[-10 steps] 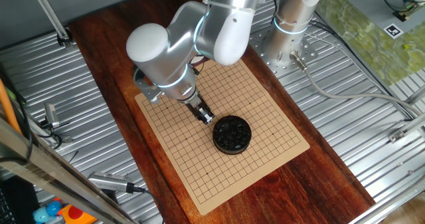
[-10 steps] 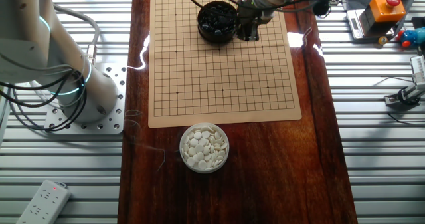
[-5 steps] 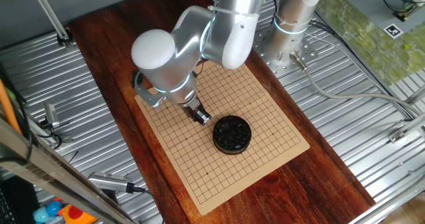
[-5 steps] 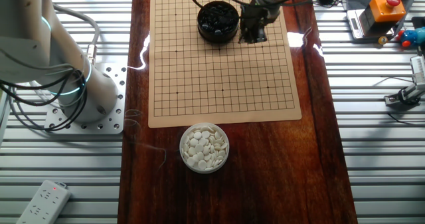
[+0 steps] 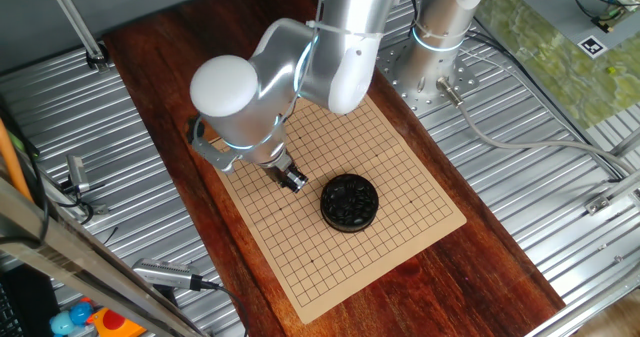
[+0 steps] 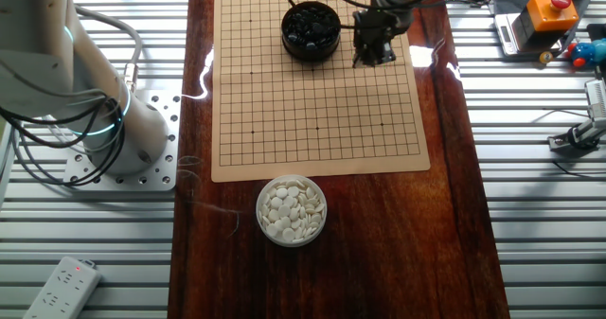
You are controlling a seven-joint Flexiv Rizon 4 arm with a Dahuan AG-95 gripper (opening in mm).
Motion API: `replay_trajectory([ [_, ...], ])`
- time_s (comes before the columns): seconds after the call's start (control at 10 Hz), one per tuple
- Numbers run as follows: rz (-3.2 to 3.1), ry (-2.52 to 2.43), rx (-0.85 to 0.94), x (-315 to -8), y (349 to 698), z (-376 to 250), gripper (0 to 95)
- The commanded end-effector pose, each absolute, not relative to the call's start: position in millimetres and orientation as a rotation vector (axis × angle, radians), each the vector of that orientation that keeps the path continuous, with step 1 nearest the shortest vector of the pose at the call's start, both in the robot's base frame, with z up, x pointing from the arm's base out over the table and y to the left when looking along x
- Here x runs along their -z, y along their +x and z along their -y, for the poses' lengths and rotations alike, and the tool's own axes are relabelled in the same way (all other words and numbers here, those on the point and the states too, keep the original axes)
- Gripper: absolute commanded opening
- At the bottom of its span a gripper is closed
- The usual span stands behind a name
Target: Play the first move as black on the 3-4 point in the upper right corner of the Go board
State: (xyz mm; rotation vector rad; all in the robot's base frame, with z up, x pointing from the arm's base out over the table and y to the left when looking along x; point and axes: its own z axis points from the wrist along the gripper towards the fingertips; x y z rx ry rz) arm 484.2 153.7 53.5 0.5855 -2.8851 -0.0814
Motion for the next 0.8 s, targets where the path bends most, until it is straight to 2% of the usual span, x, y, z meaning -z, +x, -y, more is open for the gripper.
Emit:
replay_trajectory([
  [0.1,2.888,0.599,0.08,-52.9,487.6,-152.9,0.0],
  [0.8,2.875,0.67,0.089,-50.5,491.8,-151.1,0.0],
])
